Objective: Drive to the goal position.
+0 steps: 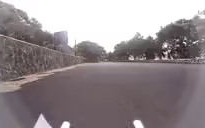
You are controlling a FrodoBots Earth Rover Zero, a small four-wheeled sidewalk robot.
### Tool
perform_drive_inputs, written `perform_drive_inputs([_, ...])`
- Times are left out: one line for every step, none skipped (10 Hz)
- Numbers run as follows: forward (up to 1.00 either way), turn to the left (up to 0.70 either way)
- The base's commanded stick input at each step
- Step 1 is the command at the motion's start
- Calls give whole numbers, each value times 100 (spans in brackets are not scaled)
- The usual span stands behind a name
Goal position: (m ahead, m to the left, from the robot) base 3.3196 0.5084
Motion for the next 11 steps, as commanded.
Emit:
perform_drive_inputs([50,0])
perform_drive_inputs([50,0])
perform_drive_inputs([50,0])
perform_drive_inputs([50,0])
perform_drive_inputs([50,0])
perform_drive_inputs([50,0])
perform_drive_inputs([50,0])
perform_drive_inputs([50,0])
perform_drive_inputs([50,0])
perform_drive_inputs([50,0])
perform_drive_inputs([50,0])
